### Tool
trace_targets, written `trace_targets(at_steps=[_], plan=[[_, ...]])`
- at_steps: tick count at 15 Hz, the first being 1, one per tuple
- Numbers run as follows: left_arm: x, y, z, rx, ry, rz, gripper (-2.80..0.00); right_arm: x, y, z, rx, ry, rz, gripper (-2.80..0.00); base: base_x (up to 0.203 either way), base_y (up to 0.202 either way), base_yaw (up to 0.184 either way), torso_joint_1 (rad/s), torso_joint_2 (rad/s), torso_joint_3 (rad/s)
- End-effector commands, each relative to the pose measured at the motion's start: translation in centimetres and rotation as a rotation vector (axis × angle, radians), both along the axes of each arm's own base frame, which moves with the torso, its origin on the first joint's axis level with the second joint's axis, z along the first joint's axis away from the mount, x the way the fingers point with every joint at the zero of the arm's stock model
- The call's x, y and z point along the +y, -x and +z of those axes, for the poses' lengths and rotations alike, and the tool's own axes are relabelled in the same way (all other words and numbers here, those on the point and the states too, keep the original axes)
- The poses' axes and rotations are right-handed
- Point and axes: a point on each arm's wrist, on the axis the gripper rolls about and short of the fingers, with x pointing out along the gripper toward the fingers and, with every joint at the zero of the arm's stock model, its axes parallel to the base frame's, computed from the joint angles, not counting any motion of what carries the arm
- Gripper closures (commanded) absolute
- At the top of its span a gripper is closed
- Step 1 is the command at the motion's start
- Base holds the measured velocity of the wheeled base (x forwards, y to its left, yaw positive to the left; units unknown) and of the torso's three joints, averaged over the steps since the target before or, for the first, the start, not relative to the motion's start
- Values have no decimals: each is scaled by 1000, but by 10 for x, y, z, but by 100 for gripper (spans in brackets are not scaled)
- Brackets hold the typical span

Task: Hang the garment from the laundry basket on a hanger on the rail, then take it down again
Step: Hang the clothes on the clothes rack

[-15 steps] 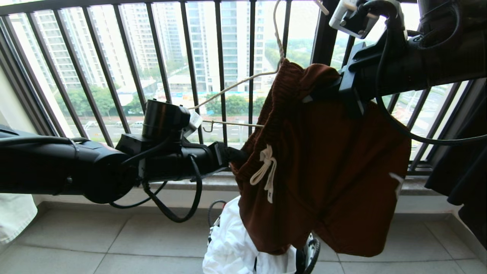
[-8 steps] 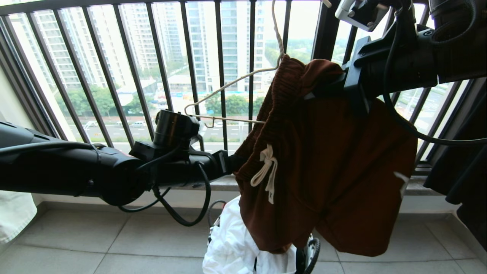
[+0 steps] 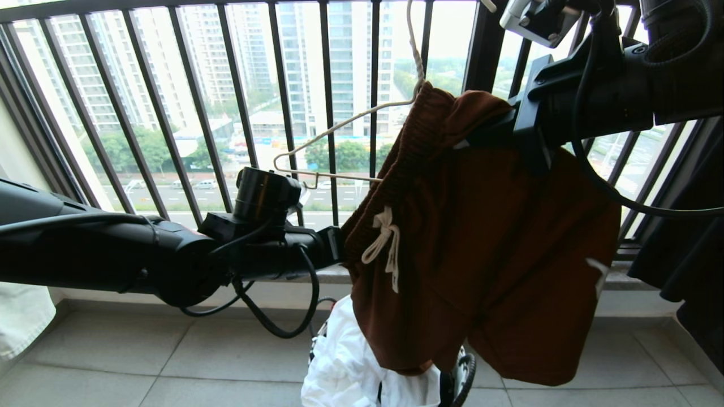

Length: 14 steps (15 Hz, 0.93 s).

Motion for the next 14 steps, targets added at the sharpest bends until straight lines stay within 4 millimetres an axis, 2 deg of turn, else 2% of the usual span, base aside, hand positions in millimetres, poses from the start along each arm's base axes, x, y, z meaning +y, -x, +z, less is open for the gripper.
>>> trace_targets(at_steps=[1,6,8,12,14], plan=[[2,0,4,-16,3,12,0,-5,-4,-4,12,9,-19,0,0,0,0,0,0,0],[18,-12,8,-44,-10,53,0,-23,-18,-12,38,20,-89,0,0,0,0,0,0,0],[26,-20,10,-55,-15,78,0,-27,-19,-12,40,19,-99,0,0,0,0,0,0,0],[30,-35,-3,-30,-32,103,0,-34,-13,-7,31,4,-97,0,0,0,0,0,0,0],[35,-40,-3,-37,-35,117,0,-34,-13,-14,56,18,-99,0,0,0,0,0,0,0]])
